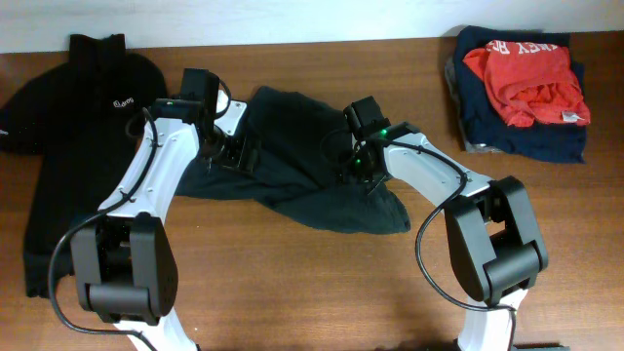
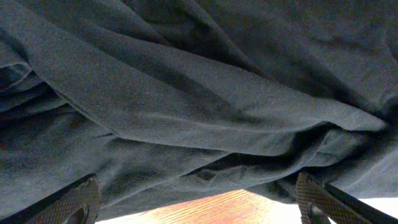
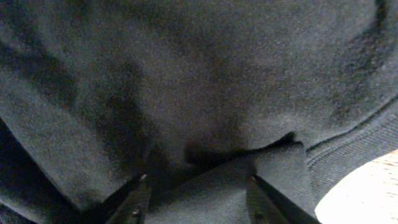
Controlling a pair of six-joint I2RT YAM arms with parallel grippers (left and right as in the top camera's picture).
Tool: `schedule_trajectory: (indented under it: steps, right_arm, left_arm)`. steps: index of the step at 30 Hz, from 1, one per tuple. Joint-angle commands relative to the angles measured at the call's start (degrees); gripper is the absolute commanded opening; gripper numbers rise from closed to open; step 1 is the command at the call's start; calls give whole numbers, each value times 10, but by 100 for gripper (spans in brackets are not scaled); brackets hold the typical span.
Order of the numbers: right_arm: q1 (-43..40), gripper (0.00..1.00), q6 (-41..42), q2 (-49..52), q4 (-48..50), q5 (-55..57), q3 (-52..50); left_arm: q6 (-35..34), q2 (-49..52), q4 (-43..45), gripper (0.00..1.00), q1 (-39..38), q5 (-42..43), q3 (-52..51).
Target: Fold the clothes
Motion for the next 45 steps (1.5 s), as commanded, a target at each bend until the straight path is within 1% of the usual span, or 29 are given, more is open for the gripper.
schedule_trajectory:
  steps: [1, 3, 8, 9, 13, 17, 21, 26, 33, 34, 36, 39, 42, 45]
  right_arm:
    - [3, 44, 2, 8, -9, 12, -1]
    - [3, 30, 3, 8, -15, 12, -1]
    - [2, 12, 3, 8, -24, 12, -1]
    - [2, 4, 3, 8, -25, 12, -1]
    - [-4, 4, 3, 4, -38, 12, 4]
    - [-39, 4, 3, -42, -141, 12, 59]
    - [-81, 4, 2, -105, -242, 12, 101]
    - [-132, 4, -9, -189, -347, 11, 106]
    - [-136, 4, -26, -243, -455, 12, 105]
    - [-136, 4, -28, -243, -452, 20, 105]
    - [-136, 4, -27, -241, -432, 38, 105]
    - [-136, 4, -27, -237, -398, 37, 105]
    - [-136, 4, -28, -232, -381, 37, 105]
    - [-136, 4, -33, -232, -377, 37, 105]
  left_arm:
    - [-5, -11, 0, 99, 1, -4, 8]
    - [-5, -11, -1, 99, 1, -4, 8]
    - [-5, -11, -1, 99, 1, -4, 8]
    - [-5, -11, -1, 99, 1, -4, 8]
    - [-5, -11, -1, 99, 1, -4, 8]
    - [-5, -11, -1, 99, 1, -3, 8]
    - [-6, -11, -9, 99, 3, 20, 8]
    - [-5, -11, -26, 99, 16, 19, 8]
    - [-4, -11, -40, 99, 34, 19, 8]
    - [8, -11, -62, 99, 35, 20, 8]
    - [8, -11, -87, 99, 33, 20, 8]
    - [23, -11, -133, 99, 28, 19, 5]
    - [23, -11, -132, 98, 26, 12, -12]
    - [23, -11, -100, 97, 26, -9, -40]
